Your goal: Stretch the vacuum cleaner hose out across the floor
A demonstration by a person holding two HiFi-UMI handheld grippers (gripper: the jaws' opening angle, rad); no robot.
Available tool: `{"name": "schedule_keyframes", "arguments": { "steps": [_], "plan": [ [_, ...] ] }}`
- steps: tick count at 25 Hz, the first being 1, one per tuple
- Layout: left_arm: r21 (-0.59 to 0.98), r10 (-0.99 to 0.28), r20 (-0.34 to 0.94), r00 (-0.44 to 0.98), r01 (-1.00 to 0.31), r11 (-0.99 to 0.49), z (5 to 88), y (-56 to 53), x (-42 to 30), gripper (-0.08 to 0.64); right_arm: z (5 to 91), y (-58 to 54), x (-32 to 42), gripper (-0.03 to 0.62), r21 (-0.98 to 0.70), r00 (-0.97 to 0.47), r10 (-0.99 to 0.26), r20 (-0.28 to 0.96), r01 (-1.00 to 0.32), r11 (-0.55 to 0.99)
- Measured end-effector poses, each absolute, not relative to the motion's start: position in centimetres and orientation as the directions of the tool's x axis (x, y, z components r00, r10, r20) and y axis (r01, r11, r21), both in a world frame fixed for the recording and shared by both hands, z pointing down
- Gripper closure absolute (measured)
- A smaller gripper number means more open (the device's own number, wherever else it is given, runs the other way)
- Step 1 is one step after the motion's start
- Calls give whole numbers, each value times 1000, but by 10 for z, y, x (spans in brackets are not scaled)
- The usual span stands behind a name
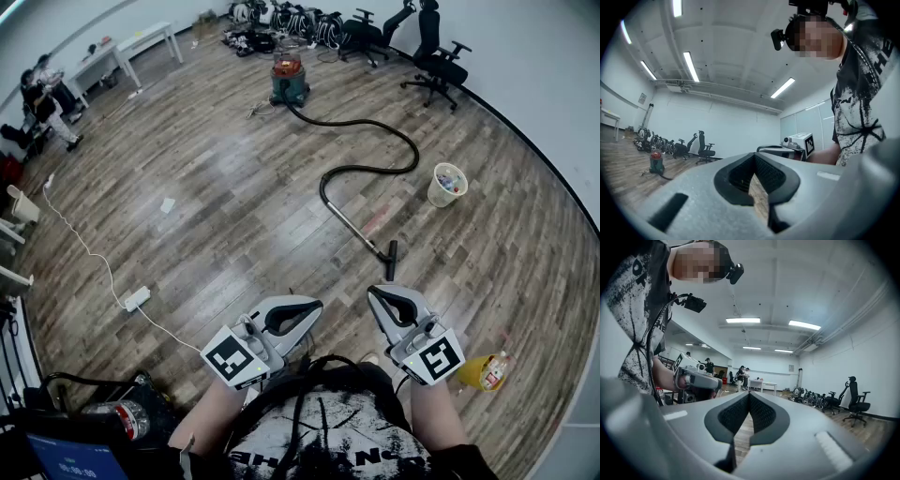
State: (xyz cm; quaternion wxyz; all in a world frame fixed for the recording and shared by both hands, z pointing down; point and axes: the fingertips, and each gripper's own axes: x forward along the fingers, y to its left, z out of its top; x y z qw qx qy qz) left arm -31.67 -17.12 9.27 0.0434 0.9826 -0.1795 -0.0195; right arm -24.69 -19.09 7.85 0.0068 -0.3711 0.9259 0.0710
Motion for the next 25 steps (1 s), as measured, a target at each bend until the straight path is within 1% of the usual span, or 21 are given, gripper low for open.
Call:
{"name": "schedule_keyframes", "arguments": {
  "steps": [2,5,8,14,25],
  "plan": [
    [94,-360,-27,933,-356,-930,92,-172,-318,560,91,-189,-246,588,123,-727,-686,-16,-682,721],
    [91,-358,-25,933,-355,-930,92,-171,-319,560,96,-188,-247,588,126,-725,-689,8,-683,720],
    [79,-355,-15,935,-353,-932,96,-171,-320,560,97,-188,-249,588,128,-728,-686,6,-679,723],
    [83,-360,-20,933,-358,-930,97,-170,-326,560,93,-185,-256,588,74,-749,-662,-20,-662,746],
    [81,-353,-9,935,-352,-933,100,-165,-327,560,90,-179,-261,588,108,-749,-662,-37,-661,742]
  ]
}}
